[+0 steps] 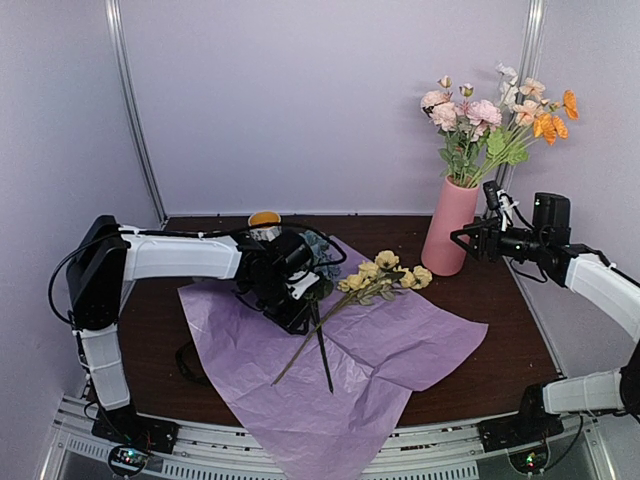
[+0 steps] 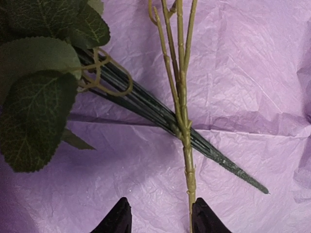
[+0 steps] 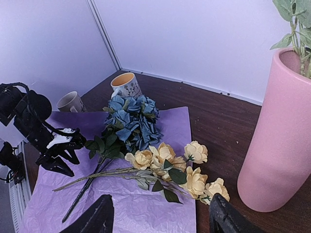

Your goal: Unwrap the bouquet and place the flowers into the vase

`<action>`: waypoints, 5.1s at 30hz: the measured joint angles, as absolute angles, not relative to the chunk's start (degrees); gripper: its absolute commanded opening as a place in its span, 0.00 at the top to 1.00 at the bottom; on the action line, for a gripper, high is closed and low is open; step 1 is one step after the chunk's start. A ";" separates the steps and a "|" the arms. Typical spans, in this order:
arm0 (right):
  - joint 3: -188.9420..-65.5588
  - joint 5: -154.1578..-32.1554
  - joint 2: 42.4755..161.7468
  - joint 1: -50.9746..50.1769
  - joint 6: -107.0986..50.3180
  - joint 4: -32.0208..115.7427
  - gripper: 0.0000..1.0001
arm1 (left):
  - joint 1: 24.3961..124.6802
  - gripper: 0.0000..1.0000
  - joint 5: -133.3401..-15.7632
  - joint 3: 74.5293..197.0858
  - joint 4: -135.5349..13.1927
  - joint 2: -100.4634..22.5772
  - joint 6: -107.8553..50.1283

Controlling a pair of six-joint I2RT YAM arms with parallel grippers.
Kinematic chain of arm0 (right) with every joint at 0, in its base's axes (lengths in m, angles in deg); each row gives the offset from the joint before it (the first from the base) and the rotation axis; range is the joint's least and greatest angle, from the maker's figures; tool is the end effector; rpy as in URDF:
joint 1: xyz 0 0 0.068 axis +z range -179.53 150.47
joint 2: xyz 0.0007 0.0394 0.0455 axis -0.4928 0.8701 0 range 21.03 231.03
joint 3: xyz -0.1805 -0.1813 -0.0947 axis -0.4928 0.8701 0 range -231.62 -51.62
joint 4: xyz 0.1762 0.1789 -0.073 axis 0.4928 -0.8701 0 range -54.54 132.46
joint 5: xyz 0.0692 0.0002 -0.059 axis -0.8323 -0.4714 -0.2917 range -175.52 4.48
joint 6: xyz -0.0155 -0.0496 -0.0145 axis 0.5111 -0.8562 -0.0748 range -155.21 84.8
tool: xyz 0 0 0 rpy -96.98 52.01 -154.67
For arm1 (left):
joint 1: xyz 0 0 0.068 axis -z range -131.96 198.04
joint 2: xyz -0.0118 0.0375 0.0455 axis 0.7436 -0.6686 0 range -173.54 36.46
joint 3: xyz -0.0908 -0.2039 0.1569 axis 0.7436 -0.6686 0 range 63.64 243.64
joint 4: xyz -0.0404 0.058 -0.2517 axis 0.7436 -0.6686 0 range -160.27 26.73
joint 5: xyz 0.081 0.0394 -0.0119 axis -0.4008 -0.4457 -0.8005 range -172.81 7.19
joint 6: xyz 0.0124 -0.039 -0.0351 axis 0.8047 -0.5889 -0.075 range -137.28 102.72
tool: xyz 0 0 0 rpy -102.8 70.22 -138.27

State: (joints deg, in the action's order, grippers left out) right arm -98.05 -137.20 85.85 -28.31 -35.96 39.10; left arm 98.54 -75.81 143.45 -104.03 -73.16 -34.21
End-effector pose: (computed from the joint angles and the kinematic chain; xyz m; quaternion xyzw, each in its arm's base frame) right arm 0.2478 0.0333 0.2965 -0.2573 0.7407 0.3629 0.5035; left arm 0.2430 -0.3017 0.1894 0.2940 0.9389 -0.1436 0.1067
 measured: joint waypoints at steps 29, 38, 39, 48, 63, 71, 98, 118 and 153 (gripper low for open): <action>-98.05 -137.20 87.29 -28.33 -36.37 39.25 0.34 | 101.03 1.00 -74.98 148.72 -107.11 -81.82 -30.21; -98.07 -137.22 87.27 -28.31 -35.87 39.28 0.34 | 101.27 1.00 -75.98 148.72 -107.94 -77.47 -30.74; -98.07 -137.26 87.27 -28.31 -35.63 39.28 0.34 | 101.29 1.00 -76.27 148.72 -108.01 -76.15 -30.93; -101.66 -138.44 86.83 -25.76 -31.92 36.92 0.35 | 100.86 1.00 -77.56 148.32 -104.90 -65.31 -34.23; -130.42 -137.81 99.92 -7.64 -24.88 28.70 0.31 | 98.01 1.00 -81.23 145.50 -83.09 -56.02 -44.18; -136.76 -134.29 103.77 -3.07 -16.90 30.66 0.28 | 97.60 1.00 -80.79 144.35 -72.29 -54.47 -49.27; -155.32 -131.49 122.09 1.61 -10.28 31.39 0.74 | 101.82 1.00 -74.82 147.10 -69.78 -59.15 -47.11; -164.37 -124.85 116.05 -4.42 -23.30 20.76 1.00 | 101.77 0.29 -76.64 148.00 -74.94 -62.52 -44.53; -150.51 -109.63 113.82 -26.78 -34.71 30.53 0.70 | 101.77 0.30 -76.16 146.40 -76.05 -62.54 -44.40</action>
